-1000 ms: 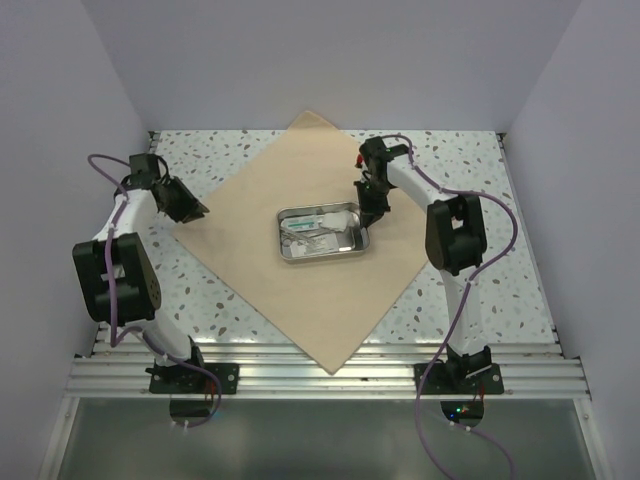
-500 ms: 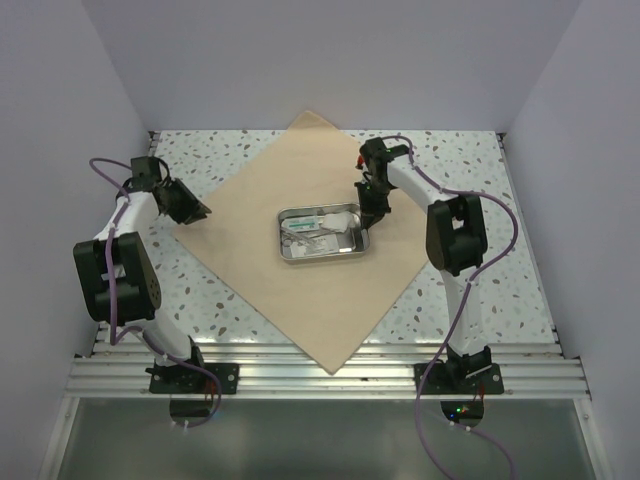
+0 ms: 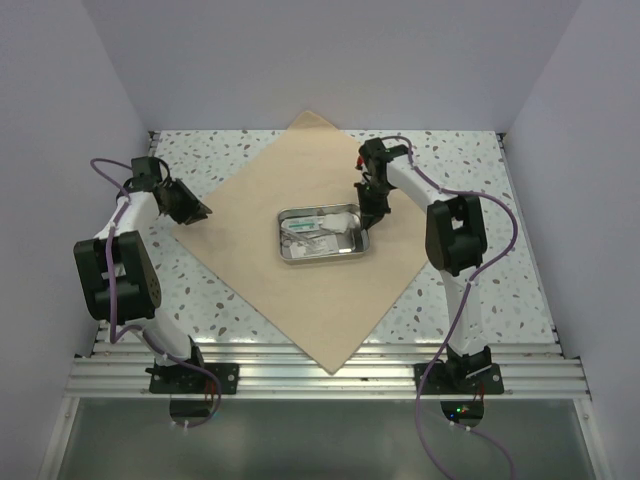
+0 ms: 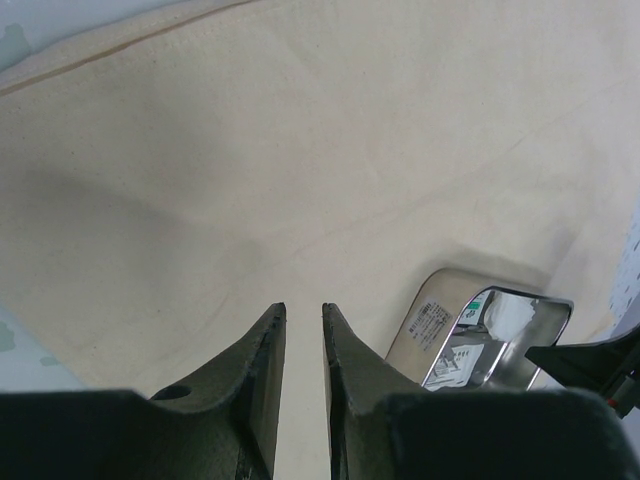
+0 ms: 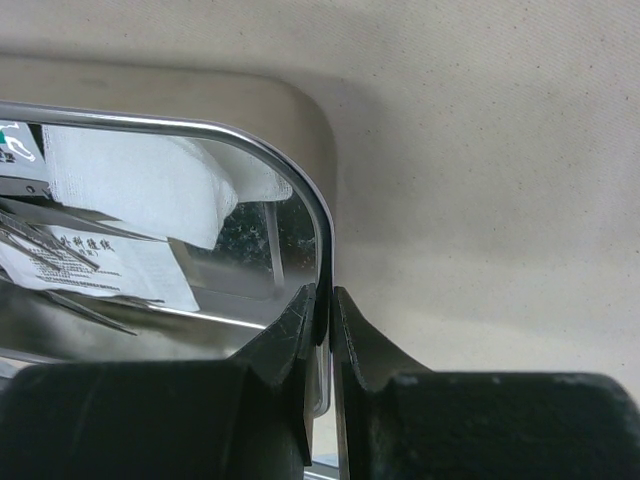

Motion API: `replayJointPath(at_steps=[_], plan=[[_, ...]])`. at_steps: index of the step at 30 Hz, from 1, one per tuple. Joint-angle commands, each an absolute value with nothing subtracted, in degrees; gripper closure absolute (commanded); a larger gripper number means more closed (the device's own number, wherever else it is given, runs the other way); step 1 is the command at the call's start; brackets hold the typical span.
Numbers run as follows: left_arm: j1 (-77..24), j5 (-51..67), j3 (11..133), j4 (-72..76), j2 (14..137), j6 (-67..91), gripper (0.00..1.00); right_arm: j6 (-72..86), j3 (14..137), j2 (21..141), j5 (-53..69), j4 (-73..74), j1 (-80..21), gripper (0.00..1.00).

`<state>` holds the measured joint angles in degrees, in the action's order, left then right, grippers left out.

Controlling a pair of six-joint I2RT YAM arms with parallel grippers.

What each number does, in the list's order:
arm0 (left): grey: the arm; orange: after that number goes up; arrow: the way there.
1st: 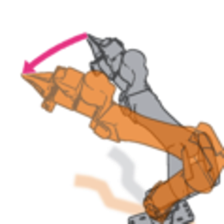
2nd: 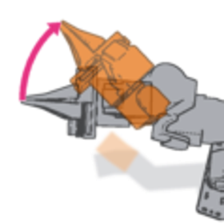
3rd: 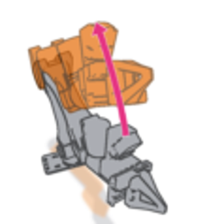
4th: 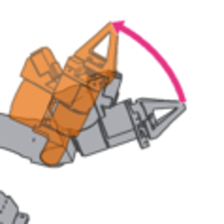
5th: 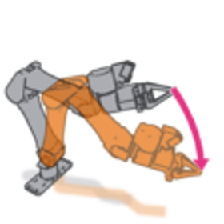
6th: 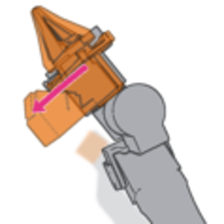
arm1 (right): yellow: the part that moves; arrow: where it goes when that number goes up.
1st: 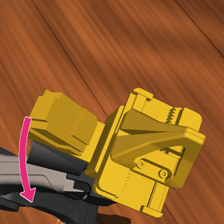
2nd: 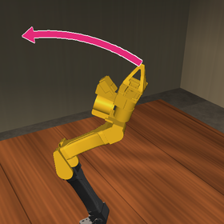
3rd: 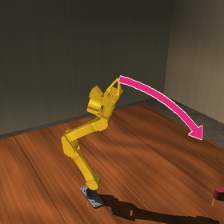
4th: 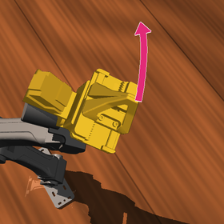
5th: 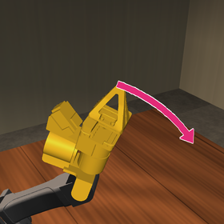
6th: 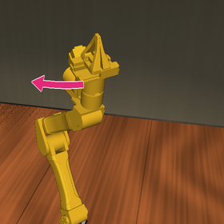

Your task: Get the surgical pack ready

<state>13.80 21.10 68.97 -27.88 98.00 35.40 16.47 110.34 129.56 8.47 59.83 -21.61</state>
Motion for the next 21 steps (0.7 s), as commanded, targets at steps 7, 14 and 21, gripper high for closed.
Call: replayJointPath(at_steps=[7,14,21], plan=[[13.89,22.32,70.58,-26.72,98.79,34.89,0.75,16.87,111.80,128.94,8.35,63.46,-23.29,1.00],[13.97,22.41,71.10,-27.33,98.97,34.37,0.75,17.66,111.45,129.02,8.35,62.84,-23.55,1.00],[14.15,22.59,70.93,-27.60,98.88,33.93,0.75,19.42,111.62,128.41,8.88,62.84,-23.64,0.63]])
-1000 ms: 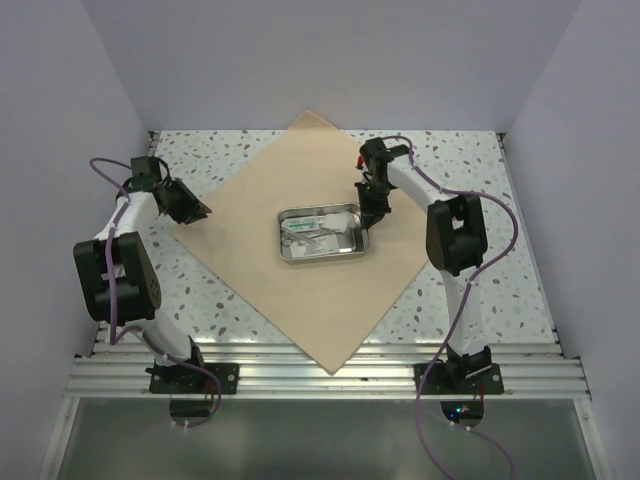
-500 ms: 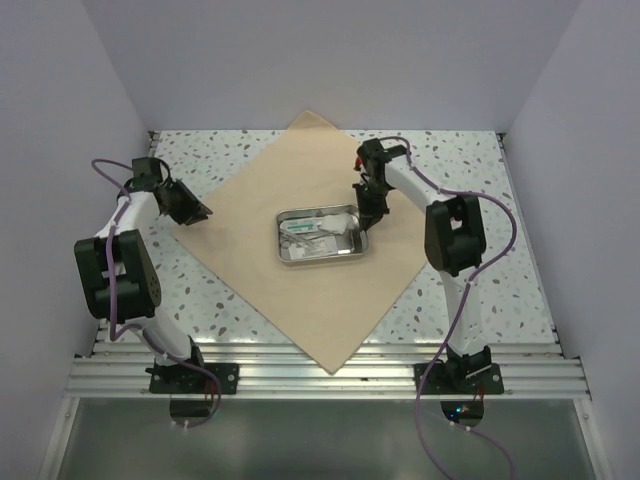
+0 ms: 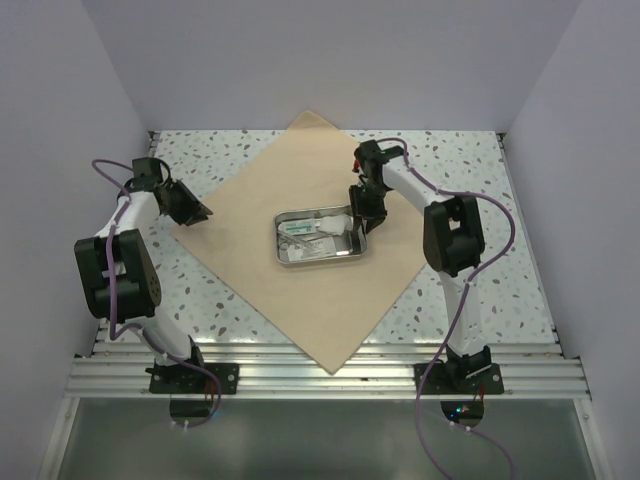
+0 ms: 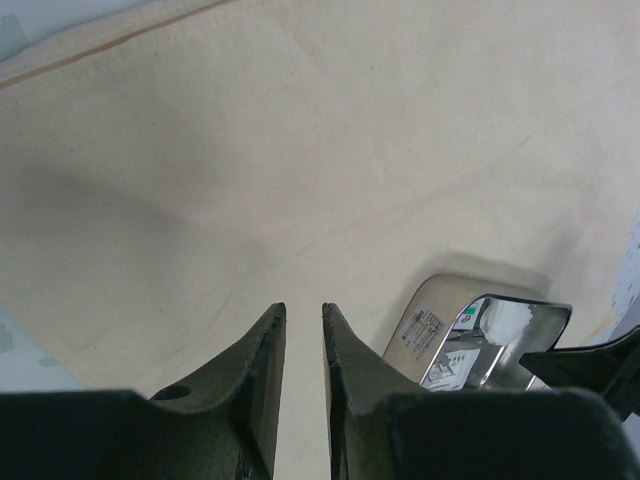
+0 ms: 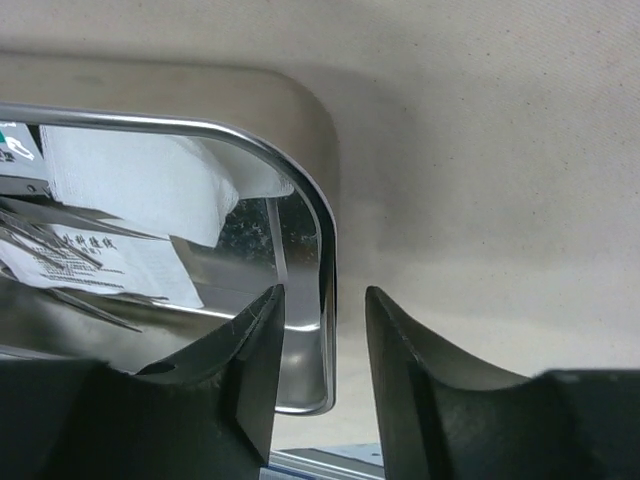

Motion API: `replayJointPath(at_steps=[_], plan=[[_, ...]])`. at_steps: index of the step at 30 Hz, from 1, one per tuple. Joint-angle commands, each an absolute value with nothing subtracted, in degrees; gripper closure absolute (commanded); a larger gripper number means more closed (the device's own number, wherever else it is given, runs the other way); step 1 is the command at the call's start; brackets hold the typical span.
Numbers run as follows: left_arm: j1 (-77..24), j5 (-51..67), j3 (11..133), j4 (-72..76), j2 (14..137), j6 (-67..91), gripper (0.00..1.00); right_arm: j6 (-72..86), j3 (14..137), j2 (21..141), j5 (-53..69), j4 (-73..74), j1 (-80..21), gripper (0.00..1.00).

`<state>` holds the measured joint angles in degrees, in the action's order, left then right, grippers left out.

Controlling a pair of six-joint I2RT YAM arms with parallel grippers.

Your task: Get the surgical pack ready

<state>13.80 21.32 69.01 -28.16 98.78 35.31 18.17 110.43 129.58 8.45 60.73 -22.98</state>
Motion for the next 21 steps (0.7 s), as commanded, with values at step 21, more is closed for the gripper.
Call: replayJointPath(at_steps=[21], plan=[[14.24,21.36,59.78,-31.64,84.30,32.26,0.74,13.00,77.72,89.93,-1.15,60.31,-49.99,0.28]])
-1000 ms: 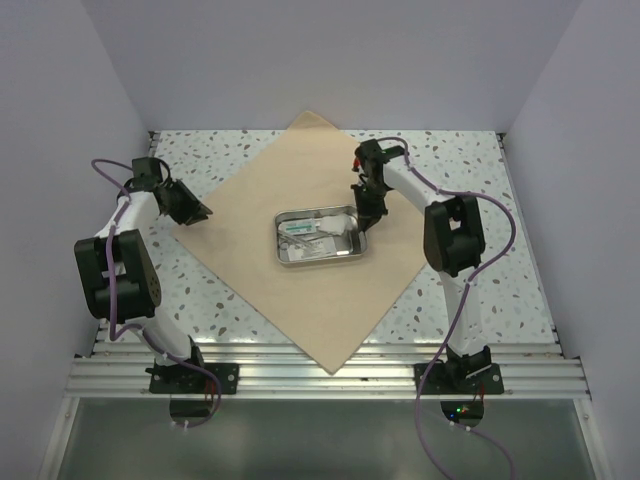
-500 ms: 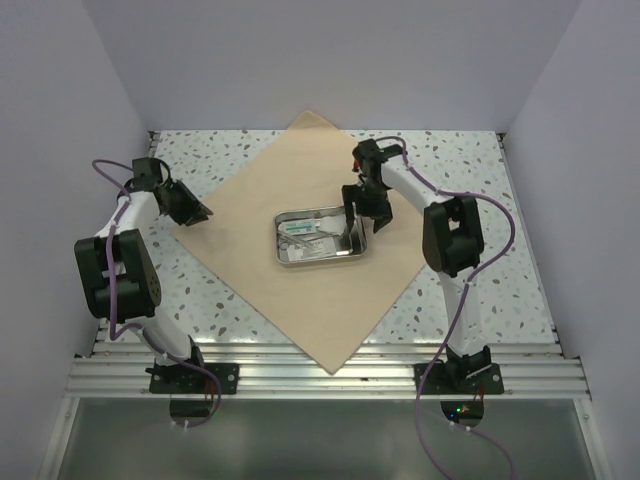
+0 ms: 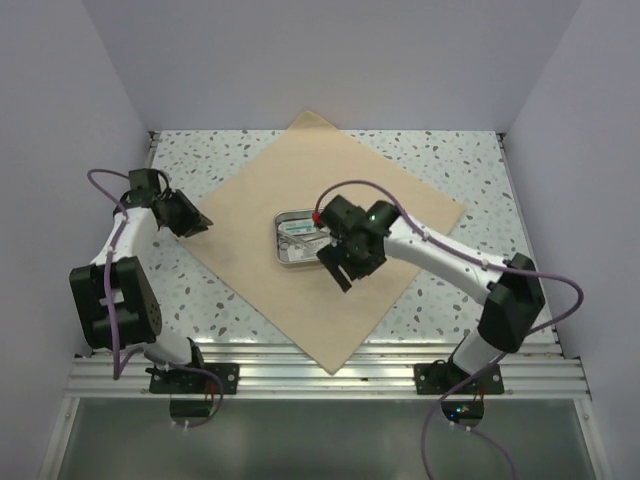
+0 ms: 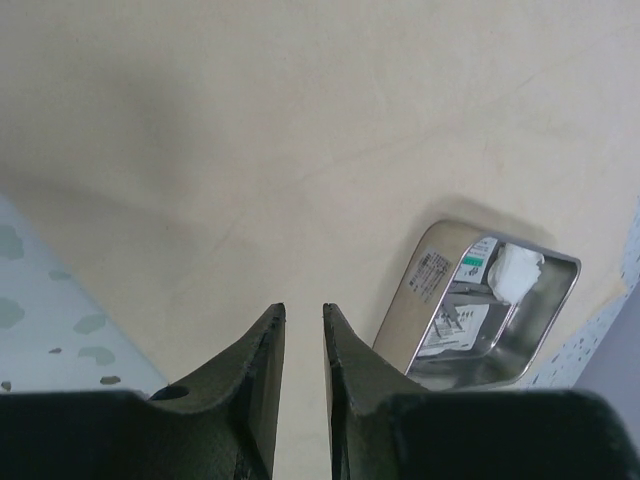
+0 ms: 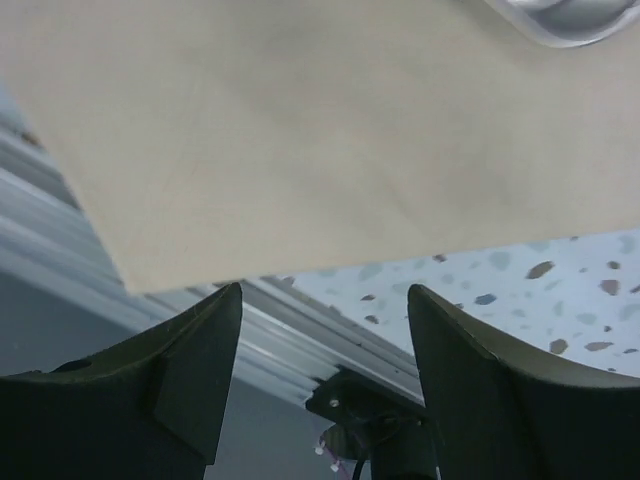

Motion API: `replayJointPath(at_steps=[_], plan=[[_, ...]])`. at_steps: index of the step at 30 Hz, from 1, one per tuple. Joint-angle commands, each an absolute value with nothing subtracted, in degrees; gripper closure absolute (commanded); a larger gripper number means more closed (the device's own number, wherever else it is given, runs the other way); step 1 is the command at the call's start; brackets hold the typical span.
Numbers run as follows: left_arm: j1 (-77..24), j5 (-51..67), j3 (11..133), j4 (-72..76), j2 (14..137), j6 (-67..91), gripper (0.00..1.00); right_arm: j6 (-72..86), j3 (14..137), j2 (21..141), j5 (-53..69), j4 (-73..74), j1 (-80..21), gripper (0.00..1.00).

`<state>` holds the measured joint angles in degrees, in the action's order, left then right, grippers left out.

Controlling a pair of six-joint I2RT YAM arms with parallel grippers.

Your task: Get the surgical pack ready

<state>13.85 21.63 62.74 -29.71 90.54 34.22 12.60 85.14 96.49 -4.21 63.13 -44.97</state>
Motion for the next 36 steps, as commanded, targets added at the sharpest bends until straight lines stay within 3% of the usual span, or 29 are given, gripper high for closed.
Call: replayJointPath(at_steps=[1,7,13,19,27,36], plan=[[14.24,21.18,58.72,-31.99,81.76,32.17,0.74,15.10,73.26,88.43,-0.45,59.07,-54.45,0.30],[14.24,21.80,50.55,-34.63,73.93,32.78,0.74,23.01,62.77,84.72,3.60,48.62,-70.98,0.33],[13.98,20.22,47.03,-39.81,66.63,31.38,0.74,26.98,60.47,88.24,1.41,41.32,-79.09,0.41],[14.15,20.65,40.96,-38.85,61.88,31.73,0.74,28.47,62.84,93.60,0.35,38.50,-81.21,0.55],[13.98,20.04,40.52,-39.11,60.56,31.38,0.74,29.62,61.44,96.85,-2.63,38.67,-83.06,0.60],[14.06,19.25,39.64,-38.85,59.94,31.47,0.74,31.29,61.26,98.35,-9.05,41.66,-83.06,0.84]])
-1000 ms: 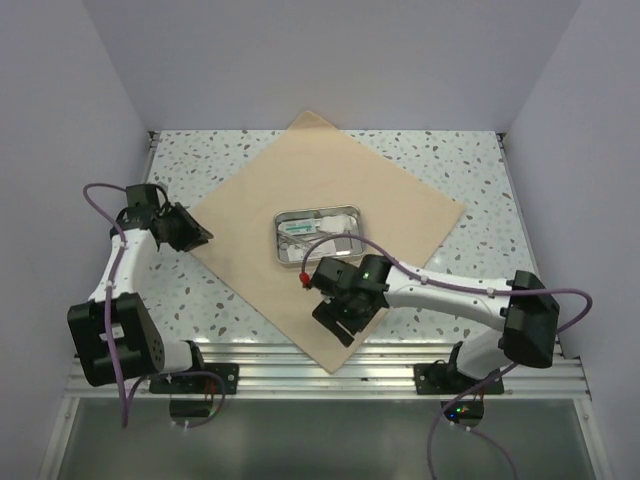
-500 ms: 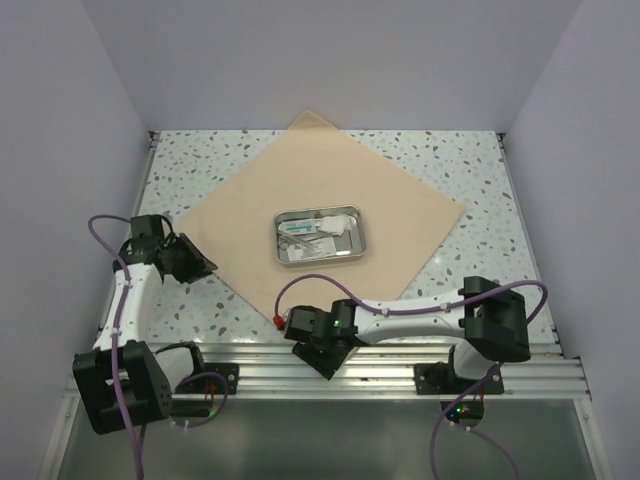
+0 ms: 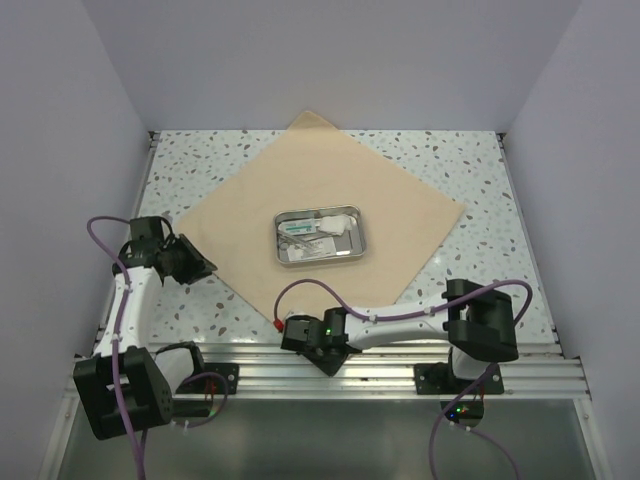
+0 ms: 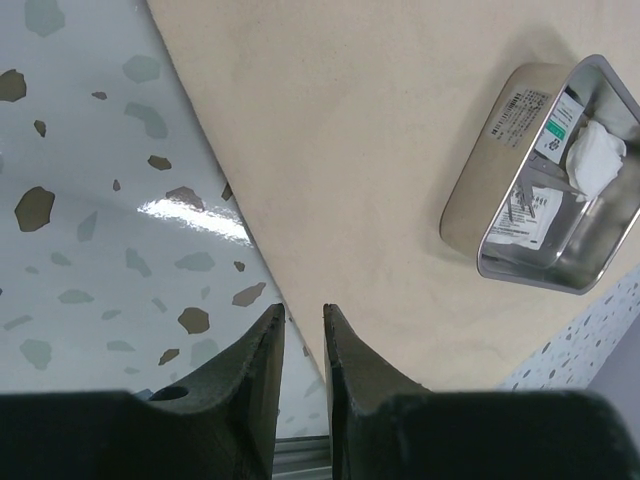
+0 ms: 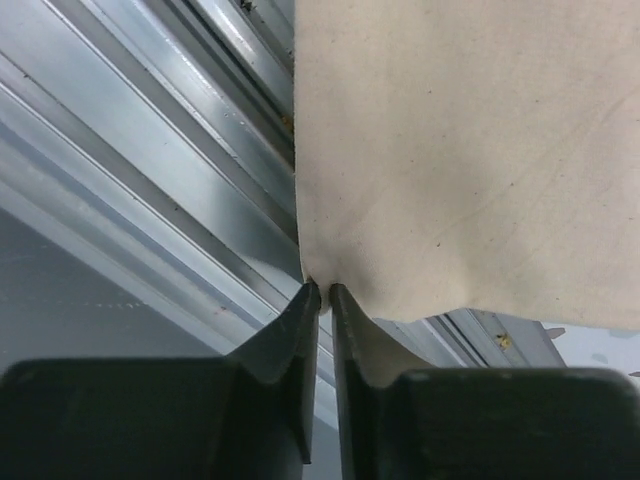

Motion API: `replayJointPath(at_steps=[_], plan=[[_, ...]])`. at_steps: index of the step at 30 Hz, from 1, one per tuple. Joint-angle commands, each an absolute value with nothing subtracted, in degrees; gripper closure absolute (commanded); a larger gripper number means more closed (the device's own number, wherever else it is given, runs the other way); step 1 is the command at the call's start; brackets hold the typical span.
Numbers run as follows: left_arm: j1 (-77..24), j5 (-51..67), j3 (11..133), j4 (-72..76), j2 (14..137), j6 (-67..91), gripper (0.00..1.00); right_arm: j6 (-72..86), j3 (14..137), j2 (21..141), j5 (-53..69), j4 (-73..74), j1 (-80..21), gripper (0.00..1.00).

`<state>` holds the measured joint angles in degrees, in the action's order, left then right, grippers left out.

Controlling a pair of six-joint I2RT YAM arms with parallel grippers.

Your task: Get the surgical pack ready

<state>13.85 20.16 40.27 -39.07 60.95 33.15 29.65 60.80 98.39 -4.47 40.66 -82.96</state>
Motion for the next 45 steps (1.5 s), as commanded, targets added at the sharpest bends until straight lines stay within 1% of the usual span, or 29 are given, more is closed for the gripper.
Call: replayJointPath(at_steps=[1,2,3,8,13,17,18,23,31,32,36,39,45], plan=[[14.15,19.07,39.81,-38.85,60.03,31.46,0.74,31.38,61.35,97.91,-10.62,41.92,-83.14,0.89],[14.15,18.81,39.81,-38.76,60.12,31.38,0.74,31.55,61.43,97.65,-11.16,42.88,-83.06,0.93],[14.15,18.63,39.90,-38.59,60.55,31.38,0.74,31.81,62.22,97.39,-12.47,43.41,-83.14,1.00],[14.06,18.28,41.83,-37.62,62.66,31.46,0.74,31.20,66.52,91.43,-19.50,46.05,-81.66,1.00],[14.06,17.84,45.35,-36.21,66.70,31.47,0.74,26.38,77.06,88.42,-24.25,49.92,-74.19,1.00],[14.15,17.58,48.33,-34.90,70.92,31.46,0.74,20.67,86.29,89.03,-24.26,49.75,-66.55,1.00],[14.15,17.58,49.73,-34.28,72.93,31.46,0.74,18.13,90.40,91.21,-24.08,49.75,-63.75,1.00],[14.06,18.01,54.22,-32.70,79.88,31.64,0.74,12.31,102.11,100.44,-23.29,50.10,-55.48,1.00],[14.15,18.37,63.27,-32.17,92.10,31.64,0.74,7.47,122.59,115.47,-19.43,48.95,-48.08,1.00],[14.15,18.63,64.06,-32.25,94.02,31.64,0.75,7.30,127.13,119.23,-19.08,49.65,-46.60,1.00],[14.06,19.07,68.19,-32.69,98.07,31.55,0.74,7.47,135.06,125.85,-17.23,50.54,-43.26,1.00],[13.80,20.82,69.87,-32.17,101.23,31.99,0.75,7.56,138.33,129.01,-15.04,50.19,-41.23,1.00],[9.15,29.44,73.12,-27.61,108.00,33.75,0.87,7.47,137.82,130.87,-11.61,47.11,-38.85,1.00]])
